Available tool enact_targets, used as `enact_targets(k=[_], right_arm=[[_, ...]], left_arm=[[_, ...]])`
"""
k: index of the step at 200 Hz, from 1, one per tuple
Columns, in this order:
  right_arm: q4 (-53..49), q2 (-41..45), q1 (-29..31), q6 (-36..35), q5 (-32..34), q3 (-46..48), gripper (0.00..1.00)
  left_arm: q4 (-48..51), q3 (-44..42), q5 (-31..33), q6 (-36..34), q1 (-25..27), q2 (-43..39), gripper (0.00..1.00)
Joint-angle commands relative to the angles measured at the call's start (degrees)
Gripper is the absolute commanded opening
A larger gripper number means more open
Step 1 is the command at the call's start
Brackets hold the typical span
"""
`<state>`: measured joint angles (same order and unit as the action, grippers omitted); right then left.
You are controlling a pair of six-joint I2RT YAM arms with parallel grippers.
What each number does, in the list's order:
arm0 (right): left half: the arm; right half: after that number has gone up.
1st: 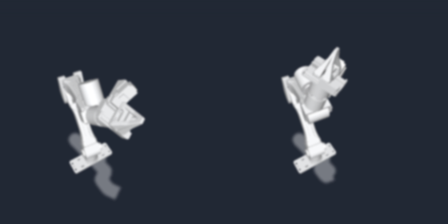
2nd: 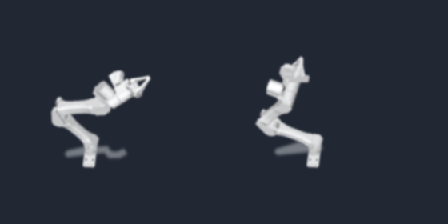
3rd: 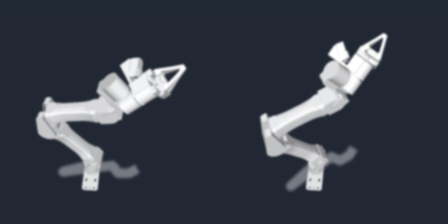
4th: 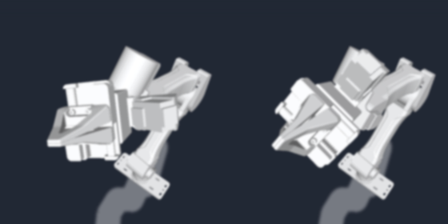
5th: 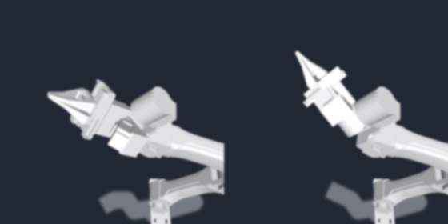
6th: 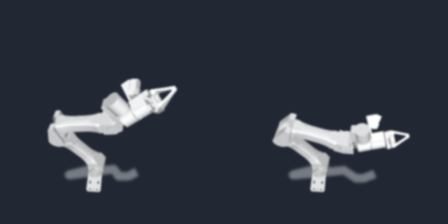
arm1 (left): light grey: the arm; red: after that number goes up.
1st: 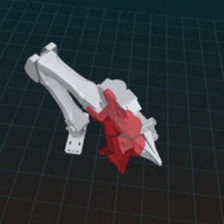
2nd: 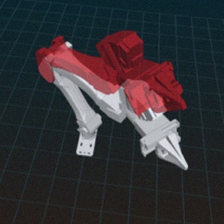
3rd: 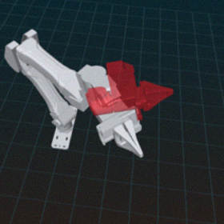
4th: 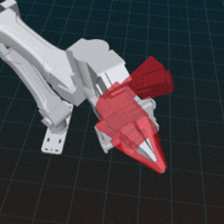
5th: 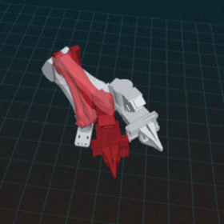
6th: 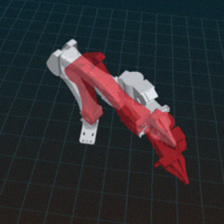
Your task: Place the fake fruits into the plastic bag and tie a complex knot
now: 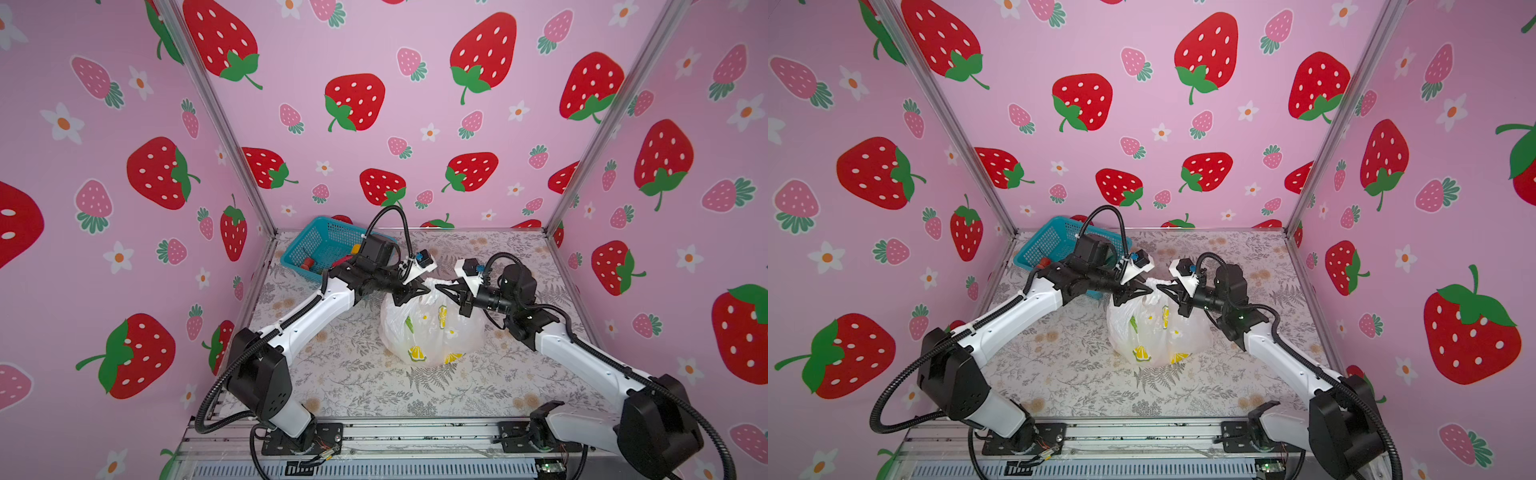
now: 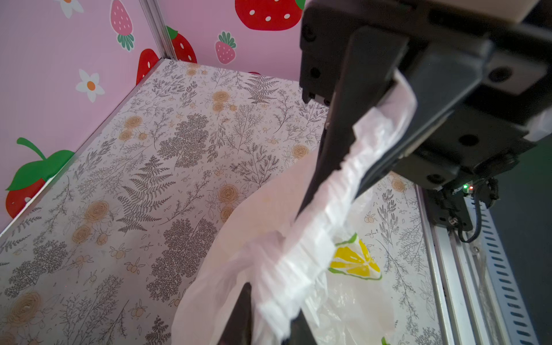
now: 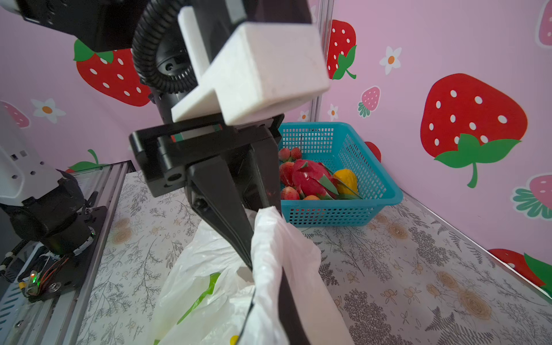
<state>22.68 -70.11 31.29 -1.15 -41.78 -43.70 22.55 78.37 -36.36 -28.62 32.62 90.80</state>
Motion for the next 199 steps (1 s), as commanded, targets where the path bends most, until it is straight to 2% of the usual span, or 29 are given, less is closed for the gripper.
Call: enact_targets(k=[1, 19, 29, 31, 37, 88, 117, 170, 199], right_arm=[[1.5, 0.7, 0.4, -0.2, 1.2, 0.6, 0.0], [0.9, 1.4, 0.4, -1.5, 2.7, 1.2, 0.0], [0.5, 1.7, 0.4, -2.3, 3.4, 1.6, 0.04], [0.5, 1.8, 0.3, -2.5, 3.6, 1.7, 0.05], [0.5, 2.0, 0.3, -3.1, 3.6, 1.9, 0.08], [0.4, 2.5, 0.4, -8.1, 3.5, 3.0, 0.32], [-0.6, 2.0, 0.7, -10.8, 3.6, 2.9, 0.41], [-1.0, -1.3, 1.5, -12.7, 5.3, 1.1, 0.42], [-0.6, -2.8, 2.1, -12.7, 5.4, 0.1, 0.35]], left_arm=[[-1.3, 0.8, 3.6, -2.9, 0.8, -0.9, 0.13], [-3.3, -1.0, 6.6, -4.8, 1.5, -2.4, 0.08], [-4.7, -2.1, 7.5, -5.6, 1.9, -3.2, 0.07], [-5.0, -2.3, 7.6, -5.6, 1.9, -3.2, 0.03], [-5.8, -2.9, 7.6, -5.6, 1.9, -3.6, 0.0], [-9.8, -6.9, 5.6, -8.6, 2.3, -5.8, 0.0], [-9.2, -7.0, 5.6, -9.8, 2.4, -6.0, 0.0], [-8.2, -6.6, 5.1, -10.8, 2.7, -5.4, 0.0], [-7.8, -6.3, 5.2, -10.9, 2.9, -5.2, 0.0]])
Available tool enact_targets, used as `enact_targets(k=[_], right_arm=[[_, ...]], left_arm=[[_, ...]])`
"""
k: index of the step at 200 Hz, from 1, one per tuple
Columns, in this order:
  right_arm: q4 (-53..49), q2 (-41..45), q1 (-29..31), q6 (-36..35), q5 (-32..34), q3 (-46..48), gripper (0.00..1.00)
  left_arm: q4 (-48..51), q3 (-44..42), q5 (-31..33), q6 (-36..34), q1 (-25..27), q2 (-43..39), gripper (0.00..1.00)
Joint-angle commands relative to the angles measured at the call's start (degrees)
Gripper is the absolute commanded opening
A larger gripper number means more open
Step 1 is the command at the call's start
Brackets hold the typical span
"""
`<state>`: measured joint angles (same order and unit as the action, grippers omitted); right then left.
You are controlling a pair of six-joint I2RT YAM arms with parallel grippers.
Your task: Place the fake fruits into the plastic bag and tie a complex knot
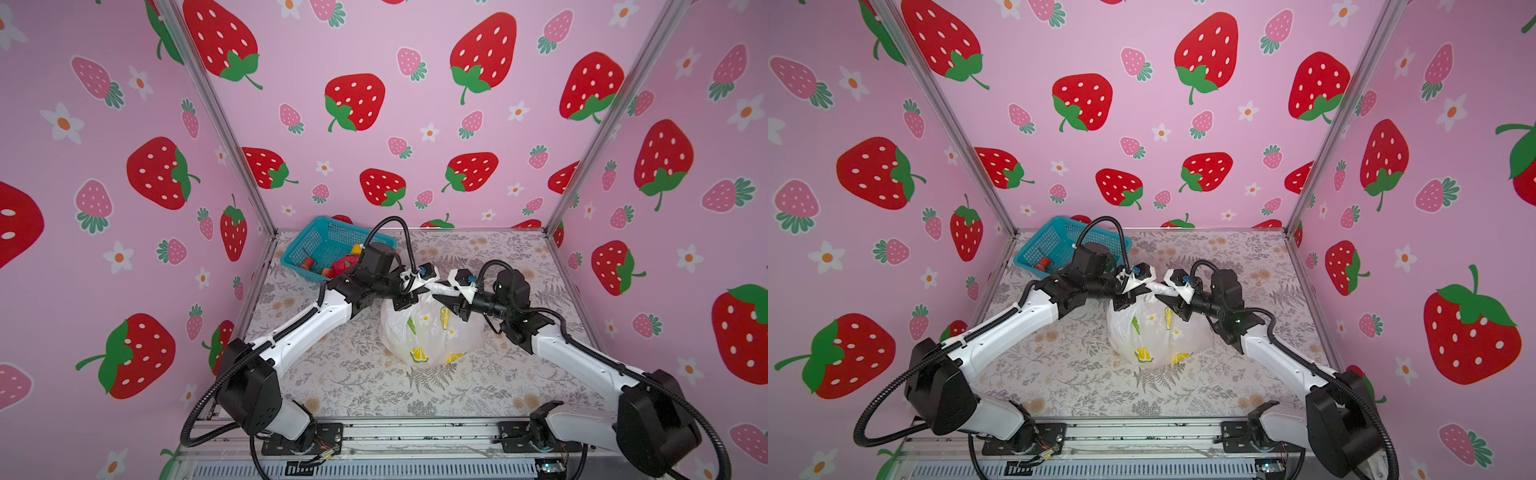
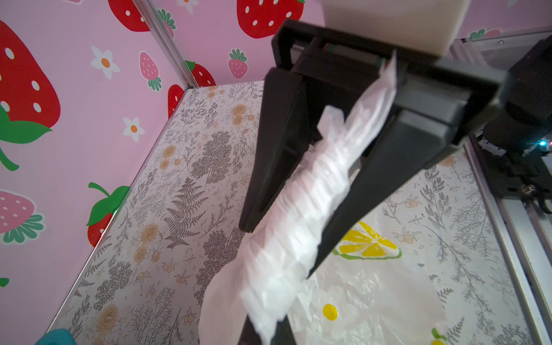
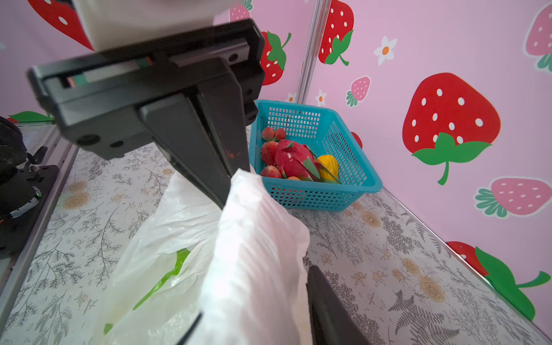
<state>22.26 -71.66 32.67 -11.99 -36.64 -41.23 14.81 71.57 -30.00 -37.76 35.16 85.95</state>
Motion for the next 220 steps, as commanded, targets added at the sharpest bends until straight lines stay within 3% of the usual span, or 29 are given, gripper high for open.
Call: enact_targets(k=[1, 37, 61, 106, 138, 164, 171, 220], right_arm=[[-0.2, -1.2, 0.7, -1.9, 0.2, -2.4, 0.34], [-0.1, -1.7, 1.2, -1.2, 1.6, -2.5, 0.0], [0.5, -0.9, 1.4, -0.2, 3.7, -1.6, 0.0], [3.1, 0.2, 1.9, 3.6, 5.1, -0.9, 0.0], [5.2, 0.4, 3.2, 6.0, 10.2, -0.4, 0.0], [8.3, 0.7, 4.5, 8.2, 15.7, 1.0, 0.0], [9.3, 0.6, 4.8, 8.9, 16.9, 1.4, 0.0], [14.5, -1.1, 6.2, 14.2, 21.5, 2.3, 0.0]], left_arm=[[0.0, 0.5, -1.1, -1.7, 0.4, -0.3, 0.0], [1.2, 0.7, 0.4, -0.5, 0.4, -0.7, 0.02], [1.8, -1.2, 3.9, 2.2, 0.2, -2.3, 0.22], [3.3, -4.9, 7.5, 5.0, -1.2, -4.6, 0.31], [5.2, -3.1, 7.9, 8.1, -1.6, -4.1, 0.12], [1.4, -3.5, 4.8, 18.0, -1.5, -5.6, 0.07], [-0.7, -4.3, 3.8, 21.4, -1.5, -6.4, 0.01], [-10.9, -8.1, 0.3, 38.6, -0.2, -9.7, 0.0]])
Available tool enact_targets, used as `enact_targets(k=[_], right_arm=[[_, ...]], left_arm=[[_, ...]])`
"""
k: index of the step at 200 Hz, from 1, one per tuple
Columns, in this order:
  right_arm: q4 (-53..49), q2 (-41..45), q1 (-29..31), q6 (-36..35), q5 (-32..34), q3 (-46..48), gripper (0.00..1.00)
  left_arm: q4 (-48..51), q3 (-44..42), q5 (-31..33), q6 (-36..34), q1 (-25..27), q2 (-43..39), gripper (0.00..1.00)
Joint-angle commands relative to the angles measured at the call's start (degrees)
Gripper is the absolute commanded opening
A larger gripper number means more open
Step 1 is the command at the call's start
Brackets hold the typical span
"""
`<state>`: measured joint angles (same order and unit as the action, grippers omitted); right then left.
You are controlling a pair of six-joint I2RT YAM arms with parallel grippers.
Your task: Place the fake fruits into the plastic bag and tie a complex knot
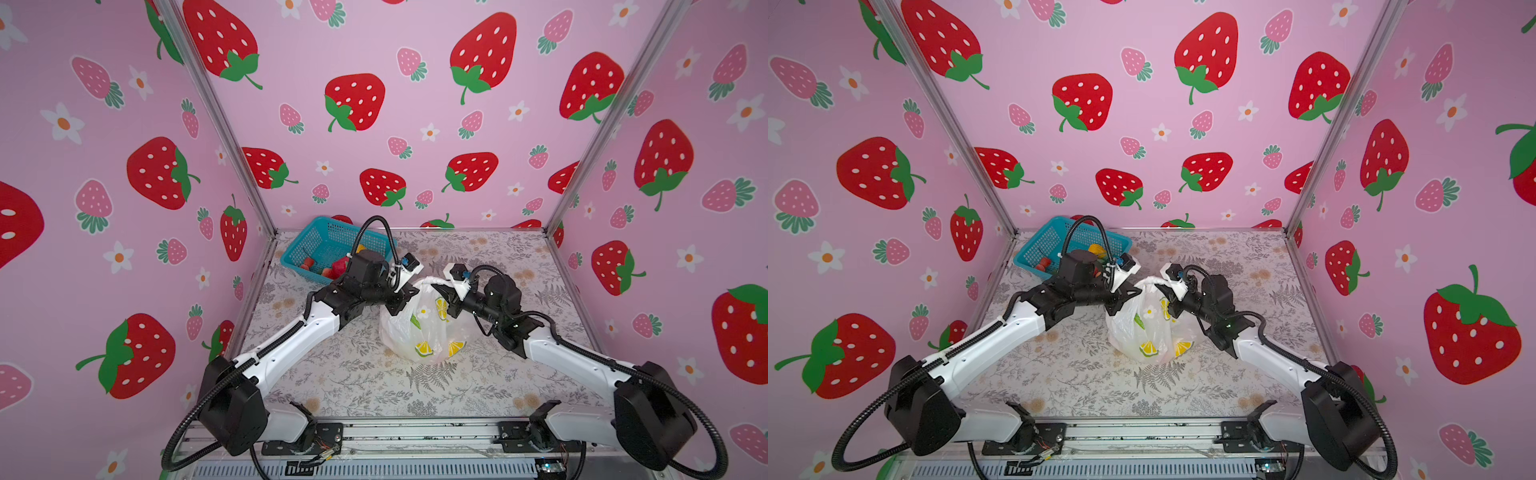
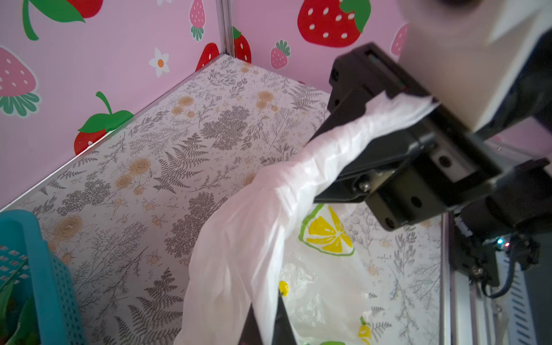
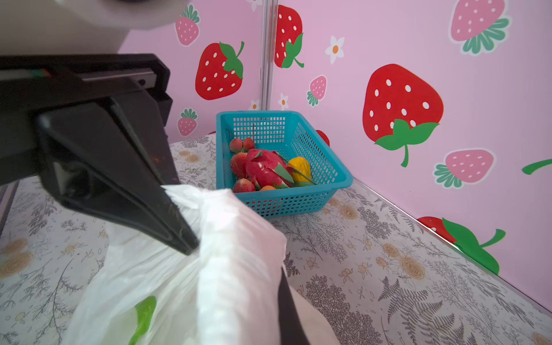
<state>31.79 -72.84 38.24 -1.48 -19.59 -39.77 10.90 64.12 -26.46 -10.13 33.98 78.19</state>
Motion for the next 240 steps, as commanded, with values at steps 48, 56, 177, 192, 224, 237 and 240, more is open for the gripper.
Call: enact_targets(k=[48, 56, 177, 192, 224, 237, 240], right_arm=[[11.4, -1.2, 1.0, 10.9, 4.5, 3.2, 0.0], [12.8, -1.4, 1.0, 12.6, 4.5, 3.9, 0.0], [34.5, -3.5, 1.7, 33.4, -0.4, 11.5, 0.0], [36.4, -4.2, 1.7, 34.2, -0.8, 11.9, 0.0], [40.7, -5.3, 1.8, 35.4, -1.9, 12.7, 0.0], [42.0, -5.6, 1.7, 35.7, -2.6, 12.8, 0.0], [42.4, -5.7, 1.7, 35.7, -2.8, 12.9, 0.0]], left_arm=[[-14.5, -5.1, -1.3, 20.2, 3.7, -1.9, 0.0], [-14.9, -5.6, -0.8, 20.5, 4.4, -1.6, 0.0], [-27.8, -13.4, 6.6, 23.2, 10.0, 1.5, 0.23], [-27.8, -14.5, 7.2, 22.9, 10.0, 0.9, 0.29], [-27.4, -17.1, 6.4, 23.1, 9.6, -1.5, 0.39], [-27.3, -18.3, 5.3, 23.6, 8.9, -2.5, 0.45], [-27.3, -18.6, 4.9, 23.9, 8.6, -2.7, 0.46]])
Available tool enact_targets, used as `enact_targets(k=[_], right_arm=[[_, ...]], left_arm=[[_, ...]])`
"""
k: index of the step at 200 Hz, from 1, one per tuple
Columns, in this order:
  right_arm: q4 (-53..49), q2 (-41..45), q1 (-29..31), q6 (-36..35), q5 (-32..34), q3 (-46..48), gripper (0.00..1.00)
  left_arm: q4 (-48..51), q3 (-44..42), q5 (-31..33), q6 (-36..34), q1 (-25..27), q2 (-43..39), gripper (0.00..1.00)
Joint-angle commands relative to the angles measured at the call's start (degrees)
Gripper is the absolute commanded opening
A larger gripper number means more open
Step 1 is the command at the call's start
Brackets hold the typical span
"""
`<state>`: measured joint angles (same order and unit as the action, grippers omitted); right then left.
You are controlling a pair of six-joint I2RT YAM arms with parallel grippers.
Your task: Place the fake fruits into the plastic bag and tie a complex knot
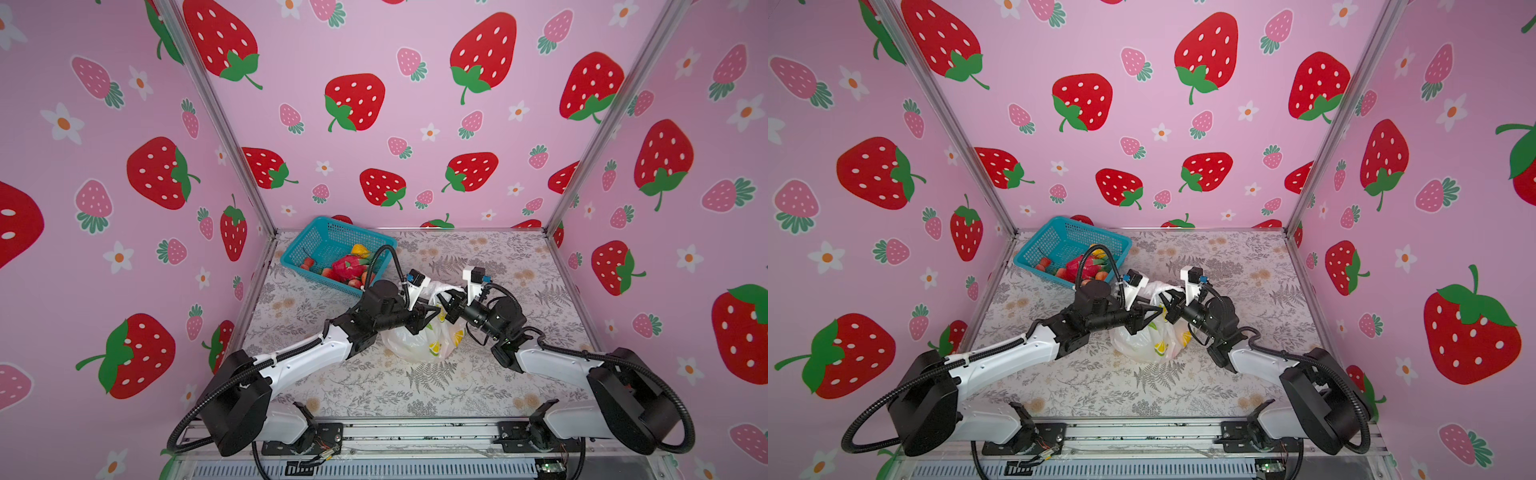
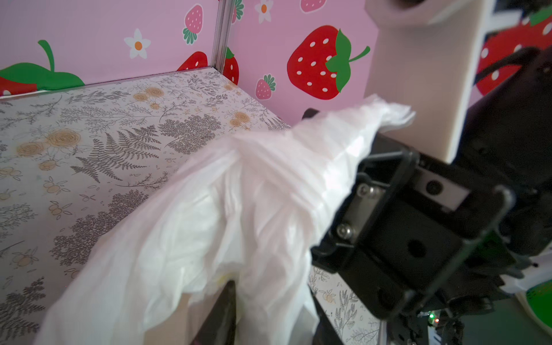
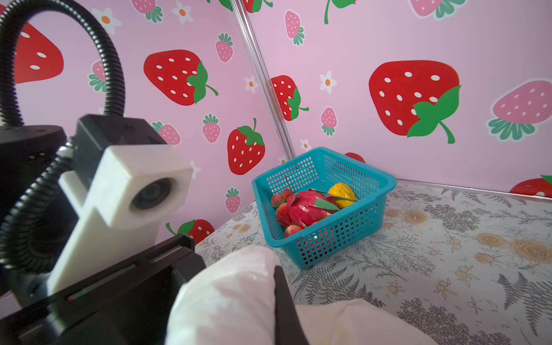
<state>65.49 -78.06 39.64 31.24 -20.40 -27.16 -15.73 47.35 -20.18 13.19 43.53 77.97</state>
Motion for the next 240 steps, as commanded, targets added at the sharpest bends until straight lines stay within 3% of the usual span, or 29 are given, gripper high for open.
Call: enact_targets(k=[1, 93, 159, 191, 216, 240], right_arm=[[8.7, -0.5, 0.3, 3.0, -2.0, 0.4, 0.0], [15.3, -1.4, 0.3, 3.0, -6.0, 1.5, 0.0], [10.5, 0.2, 0.3, -2.7, -10.5, 0.7, 0.0], [9.8, 0.9, 0.3, -3.7, -11.6, 0.2, 0.0], [12.8, -0.1, 0.3, -0.8, -12.4, -0.5, 0.0], [15.2, -1.5, 0.3, 1.5, -13.3, -1.2, 0.0]], left_arm=[[-0.7, -1.9, -1.5, 0.7, -1.0, -2.6, 0.46], [-7.5, -5.4, -16.7, 10.2, -8.1, -6.4, 0.63], [-13.8, -7.5, -18.1, 21.0, -13.5, -7.9, 0.67], [-12.4, -6.7, -18.8, 20.2, -13.7, -7.5, 0.64], [-11.0, -6.7, -19.9, 17.1, -13.5, -7.1, 0.59], [-11.0, -5.7, -21.8, 15.2, -12.7, -6.4, 0.6]])
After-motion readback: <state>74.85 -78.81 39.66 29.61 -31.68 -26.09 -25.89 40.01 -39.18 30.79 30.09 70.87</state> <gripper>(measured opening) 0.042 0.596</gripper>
